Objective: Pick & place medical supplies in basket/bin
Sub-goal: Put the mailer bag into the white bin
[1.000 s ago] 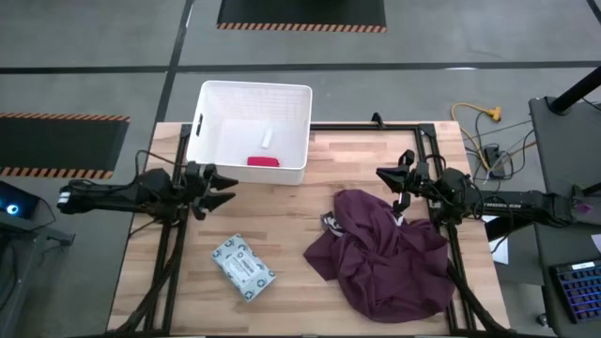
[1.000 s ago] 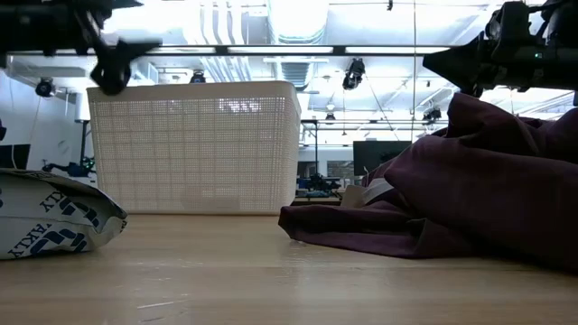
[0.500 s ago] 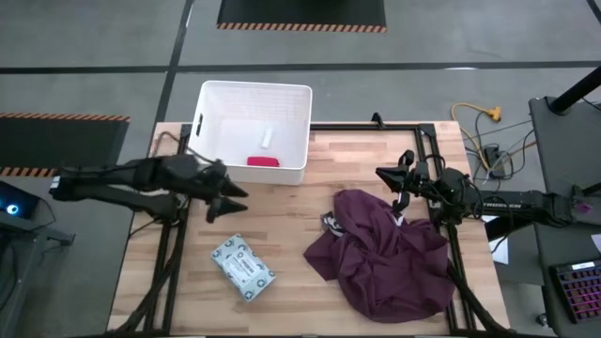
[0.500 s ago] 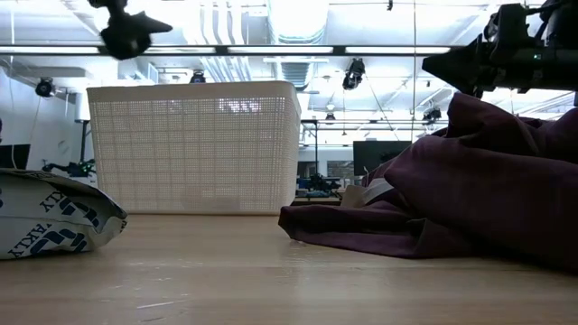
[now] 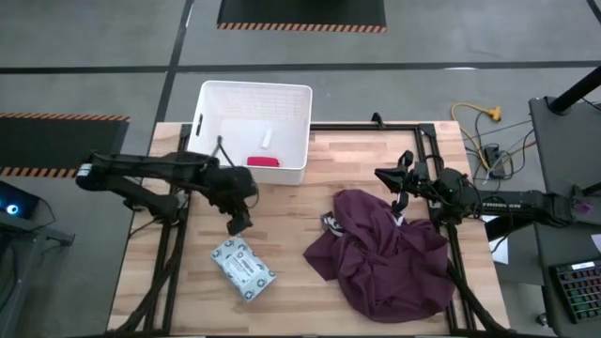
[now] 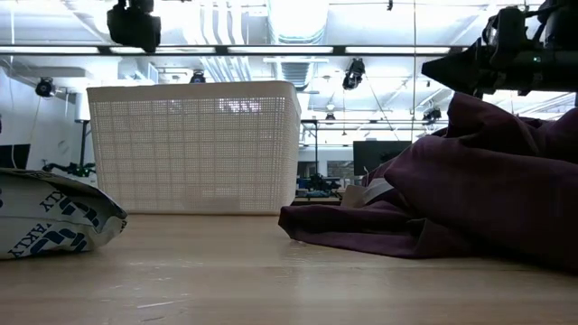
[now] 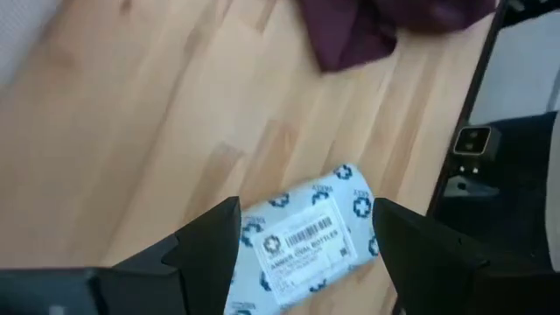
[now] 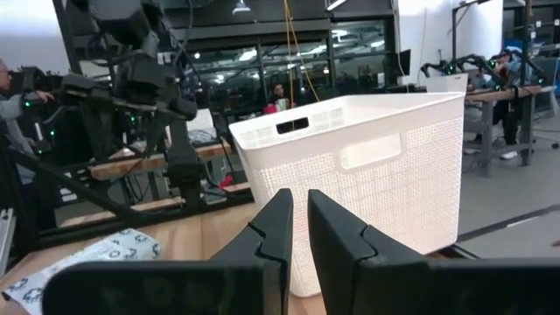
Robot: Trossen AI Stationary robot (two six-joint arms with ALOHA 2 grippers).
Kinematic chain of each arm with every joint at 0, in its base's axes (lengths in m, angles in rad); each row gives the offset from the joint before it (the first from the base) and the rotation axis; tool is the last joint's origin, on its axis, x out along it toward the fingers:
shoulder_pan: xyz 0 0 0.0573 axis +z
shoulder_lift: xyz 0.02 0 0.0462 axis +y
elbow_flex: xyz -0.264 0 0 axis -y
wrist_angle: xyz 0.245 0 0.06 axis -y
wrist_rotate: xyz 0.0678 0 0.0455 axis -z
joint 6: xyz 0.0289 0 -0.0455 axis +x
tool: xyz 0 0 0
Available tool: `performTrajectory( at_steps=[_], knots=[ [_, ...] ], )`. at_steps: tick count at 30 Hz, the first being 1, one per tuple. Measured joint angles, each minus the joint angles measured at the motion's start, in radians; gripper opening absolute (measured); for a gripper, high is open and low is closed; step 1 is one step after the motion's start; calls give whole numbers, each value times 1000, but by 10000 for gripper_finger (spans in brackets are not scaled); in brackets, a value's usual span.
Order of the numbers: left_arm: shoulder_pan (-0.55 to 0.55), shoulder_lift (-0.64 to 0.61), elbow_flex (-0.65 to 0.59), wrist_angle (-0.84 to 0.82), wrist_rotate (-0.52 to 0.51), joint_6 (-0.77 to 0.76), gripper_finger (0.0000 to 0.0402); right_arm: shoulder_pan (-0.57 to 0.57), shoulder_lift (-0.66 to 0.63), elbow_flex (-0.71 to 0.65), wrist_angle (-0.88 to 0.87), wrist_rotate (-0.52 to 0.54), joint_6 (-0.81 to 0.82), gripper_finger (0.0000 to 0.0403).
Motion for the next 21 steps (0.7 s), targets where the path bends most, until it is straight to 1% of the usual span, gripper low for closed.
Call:
performTrajectory(
  at_steps=[2, 5, 9, 13, 17, 21],
  knots=[
    [-13, 22, -17, 0, 28, -54, 242, 0, 0, 0, -15, 0, 0, 31],
    [-33, 29, -75, -1, 86, -163, 242, 0, 1, 0, -20, 0, -9, 31],
    [-60, 2, -192, 16, 96, -261, 242, 0, 0, 0, -20, 0, -65, 31],
    [-76, -67, -339, 128, 106, -359, 242, 0, 0, 0, -19, 0, -89, 31],
    [-77, -143, -501, 279, 159, -456, 242, 0, 0, 0, -19, 0, -87, 31],
    [-77, -198, -637, 313, 213, -545, 242, 0, 0, 0, -19, 0, -86, 31]
  ],
)
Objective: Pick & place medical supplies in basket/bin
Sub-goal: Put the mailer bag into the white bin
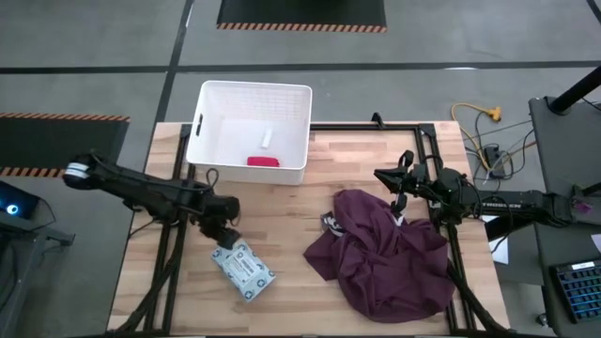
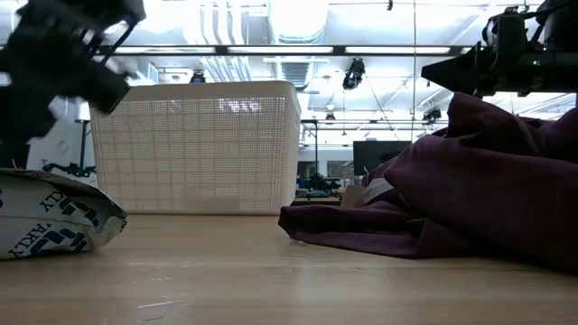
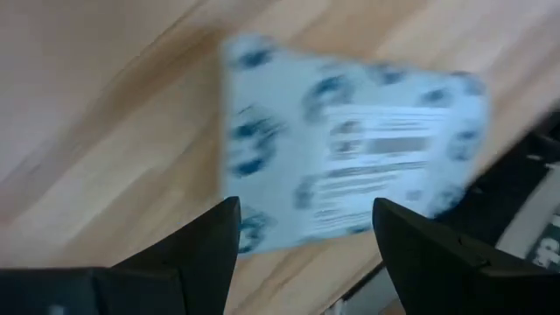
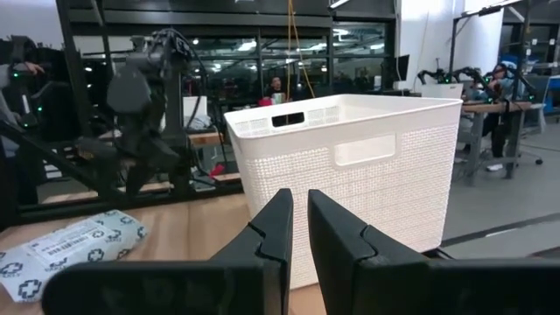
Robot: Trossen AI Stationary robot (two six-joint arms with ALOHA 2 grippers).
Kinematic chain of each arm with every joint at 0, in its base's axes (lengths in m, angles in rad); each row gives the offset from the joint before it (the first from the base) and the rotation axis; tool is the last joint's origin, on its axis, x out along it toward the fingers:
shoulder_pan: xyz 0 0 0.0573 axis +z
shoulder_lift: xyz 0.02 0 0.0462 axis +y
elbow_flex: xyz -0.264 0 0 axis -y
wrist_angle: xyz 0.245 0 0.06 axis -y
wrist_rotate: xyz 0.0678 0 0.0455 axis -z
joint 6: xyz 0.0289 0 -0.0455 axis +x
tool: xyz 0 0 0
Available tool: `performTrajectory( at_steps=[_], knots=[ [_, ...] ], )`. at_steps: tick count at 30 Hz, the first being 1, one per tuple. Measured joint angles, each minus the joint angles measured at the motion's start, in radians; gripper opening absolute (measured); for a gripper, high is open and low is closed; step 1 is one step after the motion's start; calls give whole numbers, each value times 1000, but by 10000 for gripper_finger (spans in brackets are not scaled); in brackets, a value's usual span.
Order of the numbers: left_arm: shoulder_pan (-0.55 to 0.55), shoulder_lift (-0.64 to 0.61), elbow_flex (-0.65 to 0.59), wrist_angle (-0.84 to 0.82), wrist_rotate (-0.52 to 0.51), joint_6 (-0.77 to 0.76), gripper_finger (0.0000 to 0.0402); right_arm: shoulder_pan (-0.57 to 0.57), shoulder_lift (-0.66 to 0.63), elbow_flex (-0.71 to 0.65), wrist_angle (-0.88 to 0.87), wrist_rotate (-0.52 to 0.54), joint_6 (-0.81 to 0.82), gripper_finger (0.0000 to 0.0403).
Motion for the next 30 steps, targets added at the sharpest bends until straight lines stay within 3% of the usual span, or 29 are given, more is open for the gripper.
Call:
performTrajectory(
  at_steps=[8, 15, 20, 25, 30],
  knots=[
    [0, -79, -142, 69, -19, -38, 242, 0, 0, 0, 1, 0, 0, 31],
    [0, -80, -190, 88, -18, 1, 242, 0, -3, 5, 43, 0, 42, 31],
    [0, -80, -193, 133, -15, 86, 242, 0, -3, 59, 22, 0, -19, 31],
    [0, -78, -226, 163, 10, 127, 242, 0, -2, 142, -110, 7, -72, 31],
    [0, -76, -314, 358, 93, 77, 242, -1, -1, 233, -337, 27, -80, 31]
  ],
)
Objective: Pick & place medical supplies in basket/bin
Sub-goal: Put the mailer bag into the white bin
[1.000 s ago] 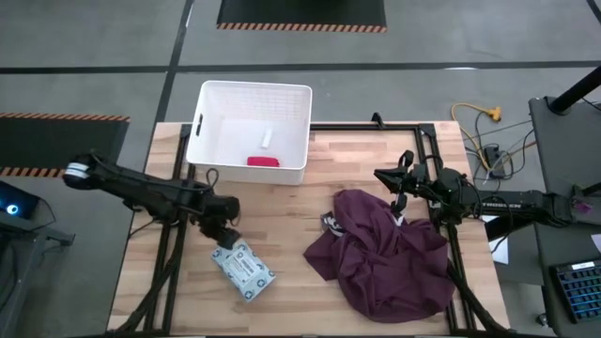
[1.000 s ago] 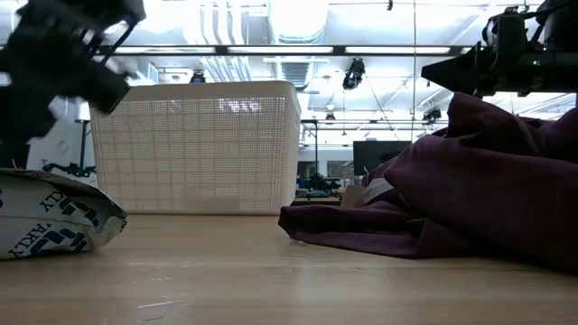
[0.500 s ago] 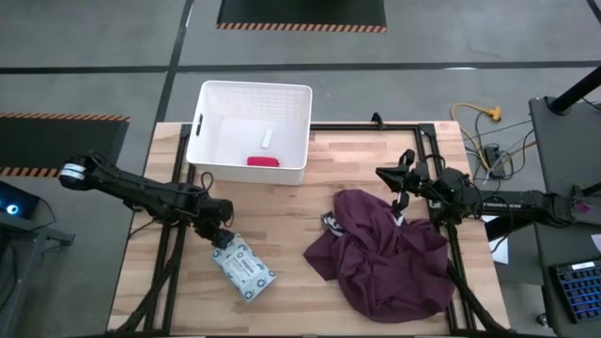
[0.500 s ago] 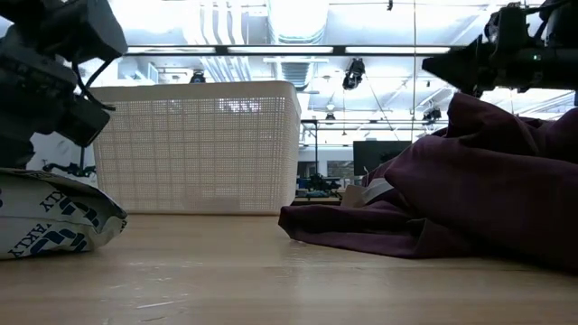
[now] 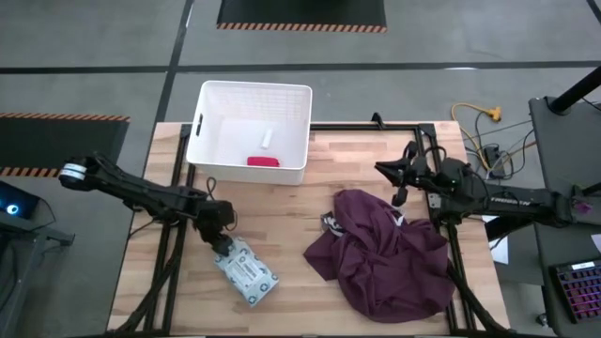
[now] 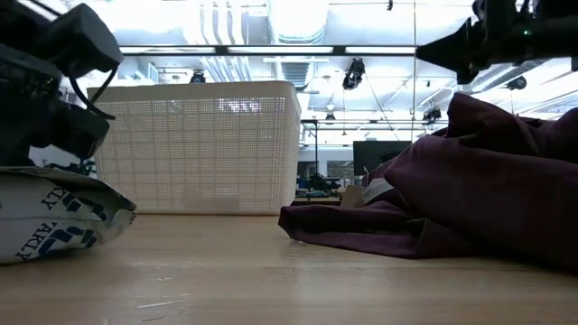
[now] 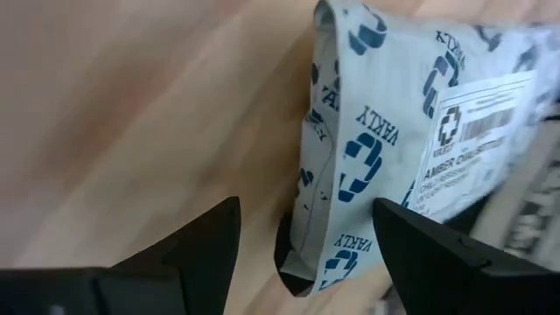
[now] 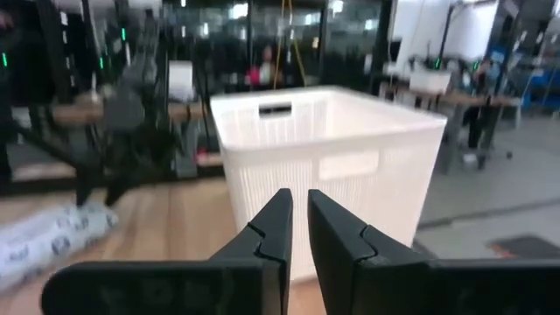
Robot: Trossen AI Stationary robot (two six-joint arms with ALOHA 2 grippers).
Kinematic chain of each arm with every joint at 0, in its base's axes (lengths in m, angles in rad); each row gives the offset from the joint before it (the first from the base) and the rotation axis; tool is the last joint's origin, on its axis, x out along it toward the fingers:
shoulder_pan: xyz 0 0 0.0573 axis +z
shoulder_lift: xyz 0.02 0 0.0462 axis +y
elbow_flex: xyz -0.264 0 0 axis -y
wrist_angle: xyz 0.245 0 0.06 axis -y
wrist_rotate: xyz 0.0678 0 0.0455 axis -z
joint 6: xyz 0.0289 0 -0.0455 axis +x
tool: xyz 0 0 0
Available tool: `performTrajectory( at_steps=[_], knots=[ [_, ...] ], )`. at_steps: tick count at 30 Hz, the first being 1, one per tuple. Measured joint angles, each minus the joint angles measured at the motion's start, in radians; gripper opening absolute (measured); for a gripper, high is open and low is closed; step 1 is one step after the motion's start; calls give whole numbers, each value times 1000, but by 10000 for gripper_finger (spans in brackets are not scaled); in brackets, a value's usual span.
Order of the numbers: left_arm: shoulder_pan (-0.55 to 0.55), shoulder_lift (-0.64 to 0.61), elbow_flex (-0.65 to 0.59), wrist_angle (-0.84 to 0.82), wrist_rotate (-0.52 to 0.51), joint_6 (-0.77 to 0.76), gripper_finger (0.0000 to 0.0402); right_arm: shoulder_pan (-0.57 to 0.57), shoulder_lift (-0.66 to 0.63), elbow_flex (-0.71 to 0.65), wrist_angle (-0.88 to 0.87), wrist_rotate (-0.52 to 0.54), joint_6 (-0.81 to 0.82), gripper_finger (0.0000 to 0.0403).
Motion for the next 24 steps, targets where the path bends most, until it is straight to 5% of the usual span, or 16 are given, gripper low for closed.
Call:
performTrajectory(
  at_steps=[8, 24],
  knots=[
    [0, 1, -51, 180, 49, -64, 242, 0, 0, 122, -292, 0, 5, 31],
    [0, 92, -52, 216, 117, -45, 242, 1, 1, 89, -300, 19, -24, 31]
  ],
)
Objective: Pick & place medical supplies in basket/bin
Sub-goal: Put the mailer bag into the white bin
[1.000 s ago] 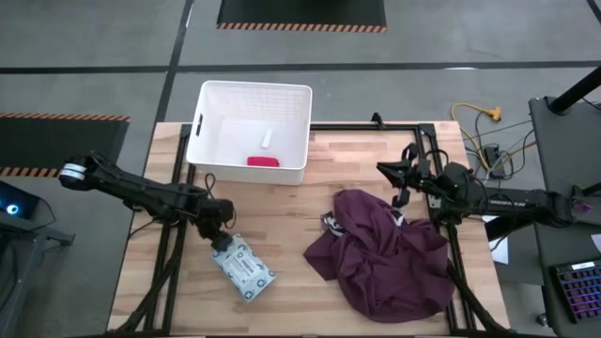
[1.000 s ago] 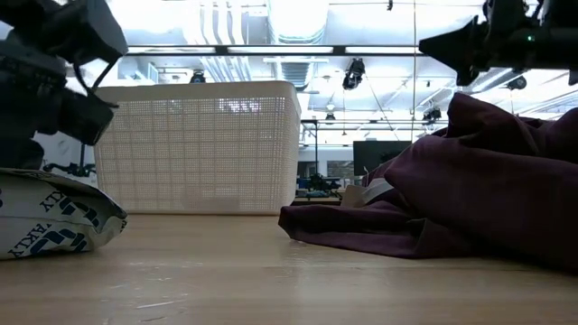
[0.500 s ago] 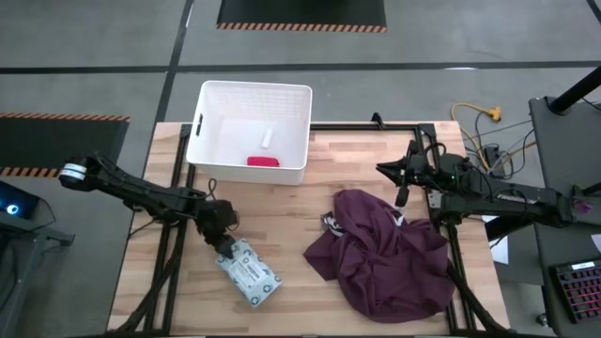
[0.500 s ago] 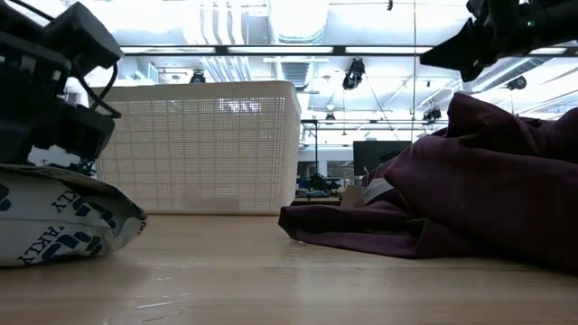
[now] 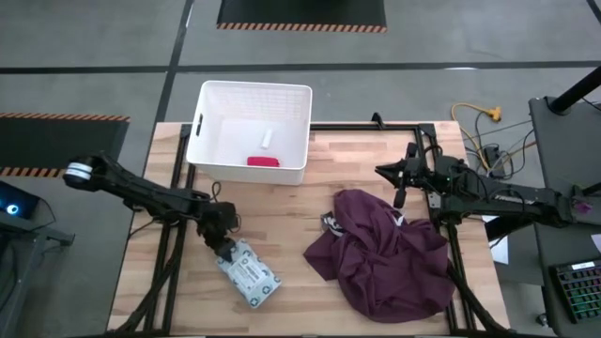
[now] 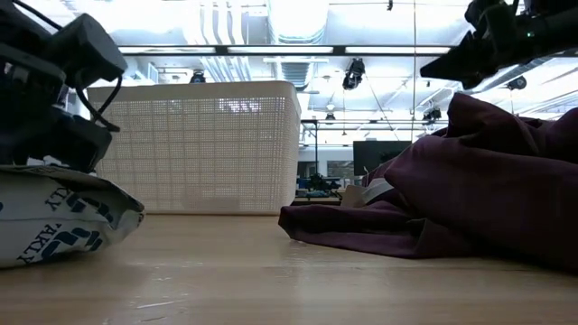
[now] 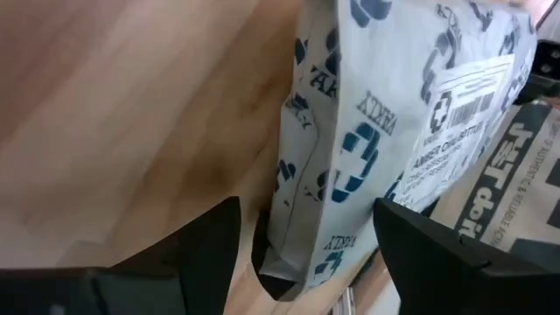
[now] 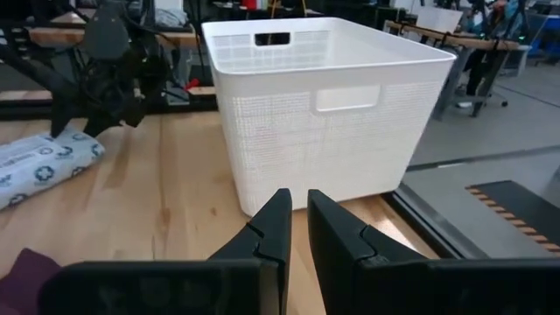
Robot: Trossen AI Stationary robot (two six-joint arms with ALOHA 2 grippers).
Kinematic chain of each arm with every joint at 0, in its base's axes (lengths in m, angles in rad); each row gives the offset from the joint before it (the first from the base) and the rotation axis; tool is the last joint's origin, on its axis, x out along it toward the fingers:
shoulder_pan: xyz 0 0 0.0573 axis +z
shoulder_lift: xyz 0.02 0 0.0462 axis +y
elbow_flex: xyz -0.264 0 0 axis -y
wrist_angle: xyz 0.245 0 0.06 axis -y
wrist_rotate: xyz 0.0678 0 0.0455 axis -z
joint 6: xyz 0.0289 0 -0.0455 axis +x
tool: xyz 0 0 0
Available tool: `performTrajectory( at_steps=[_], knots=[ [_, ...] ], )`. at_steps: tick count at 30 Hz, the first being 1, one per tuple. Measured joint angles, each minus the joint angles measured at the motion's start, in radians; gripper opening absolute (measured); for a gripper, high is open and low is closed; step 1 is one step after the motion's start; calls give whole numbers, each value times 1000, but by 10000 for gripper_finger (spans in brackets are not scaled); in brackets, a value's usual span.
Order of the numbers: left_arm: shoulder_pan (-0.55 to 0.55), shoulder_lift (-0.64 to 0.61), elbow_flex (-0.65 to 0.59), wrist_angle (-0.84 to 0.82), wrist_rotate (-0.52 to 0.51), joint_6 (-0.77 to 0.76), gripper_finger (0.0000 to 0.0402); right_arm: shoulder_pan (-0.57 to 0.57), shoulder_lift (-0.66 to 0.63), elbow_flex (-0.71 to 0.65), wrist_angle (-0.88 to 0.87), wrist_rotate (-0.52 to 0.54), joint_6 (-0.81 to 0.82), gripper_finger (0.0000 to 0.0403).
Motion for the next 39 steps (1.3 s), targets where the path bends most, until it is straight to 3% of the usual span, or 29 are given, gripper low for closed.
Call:
performTrajectory(
  at_steps=[9, 12, 23, 39],
  knots=[
    [0, 109, 2, 159, 12, 76, 240, 0, 0, -4, 1, 33, -5, 31],
    [0, 146, 4, 169, 47, 98, 220, 0, 0, -4, 1, 33, -21, 31],
    [-2, 223, 2, 283, 183, 213, 12, -1, 0, -4, -7, 85, -53, 31],
    [1, 17, -3, 292, 172, 132, 1, 0, 0, -4, -8, 88, -53, 31]
  ],
)
